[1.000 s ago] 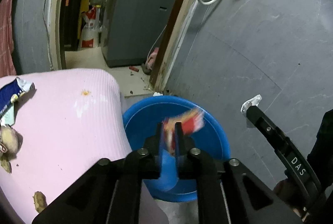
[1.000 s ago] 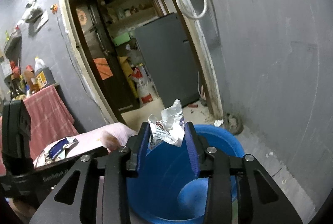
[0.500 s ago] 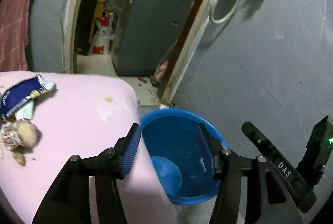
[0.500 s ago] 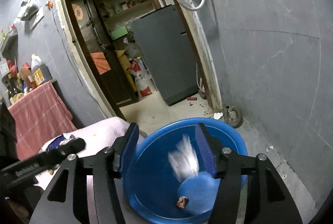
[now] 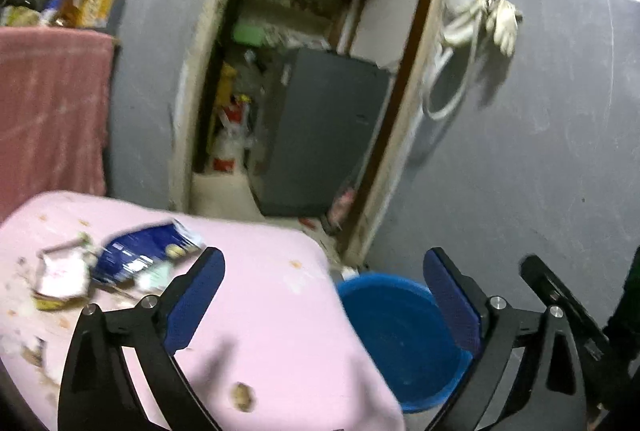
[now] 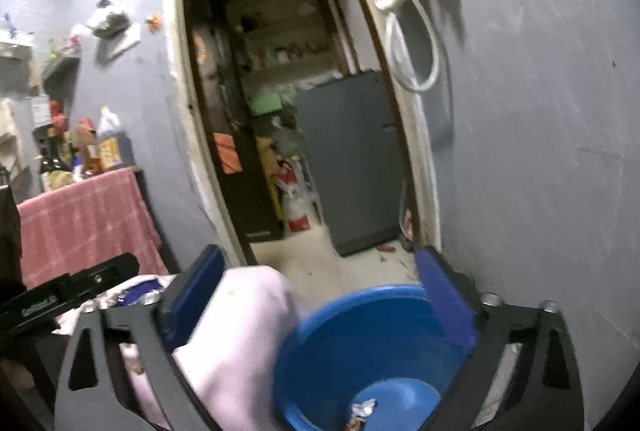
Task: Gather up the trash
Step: 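Move both tools back over the table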
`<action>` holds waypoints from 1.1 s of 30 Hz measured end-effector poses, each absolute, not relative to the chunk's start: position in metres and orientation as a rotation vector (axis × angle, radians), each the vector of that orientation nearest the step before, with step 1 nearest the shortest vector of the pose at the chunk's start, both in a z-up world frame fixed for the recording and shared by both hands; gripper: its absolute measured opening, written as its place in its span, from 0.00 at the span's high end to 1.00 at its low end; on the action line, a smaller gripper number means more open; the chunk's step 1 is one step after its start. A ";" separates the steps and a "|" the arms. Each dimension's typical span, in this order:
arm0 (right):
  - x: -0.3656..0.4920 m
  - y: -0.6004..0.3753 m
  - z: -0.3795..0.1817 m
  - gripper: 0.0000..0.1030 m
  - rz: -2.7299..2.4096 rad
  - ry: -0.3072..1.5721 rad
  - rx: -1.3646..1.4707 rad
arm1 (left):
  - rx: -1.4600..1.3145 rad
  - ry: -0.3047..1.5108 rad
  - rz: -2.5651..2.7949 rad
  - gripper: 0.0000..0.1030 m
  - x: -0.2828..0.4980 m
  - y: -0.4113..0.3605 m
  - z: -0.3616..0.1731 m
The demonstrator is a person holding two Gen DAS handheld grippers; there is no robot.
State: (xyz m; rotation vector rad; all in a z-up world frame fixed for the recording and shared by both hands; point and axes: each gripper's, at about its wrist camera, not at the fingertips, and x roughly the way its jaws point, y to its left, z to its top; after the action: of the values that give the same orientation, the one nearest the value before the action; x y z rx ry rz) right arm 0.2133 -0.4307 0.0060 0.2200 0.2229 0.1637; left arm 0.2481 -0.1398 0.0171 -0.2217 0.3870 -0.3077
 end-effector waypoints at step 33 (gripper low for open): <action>0.211 -0.275 -0.006 0.05 0.443 0.350 0.007 | -0.093 0.430 -0.040 0.02 0.198 0.023 -0.014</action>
State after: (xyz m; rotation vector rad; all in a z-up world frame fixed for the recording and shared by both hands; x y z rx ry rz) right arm 0.2106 -0.2754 -0.0062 0.0070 0.3505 0.4434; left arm 0.1984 0.0228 -0.0144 -0.0933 0.4297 -0.0400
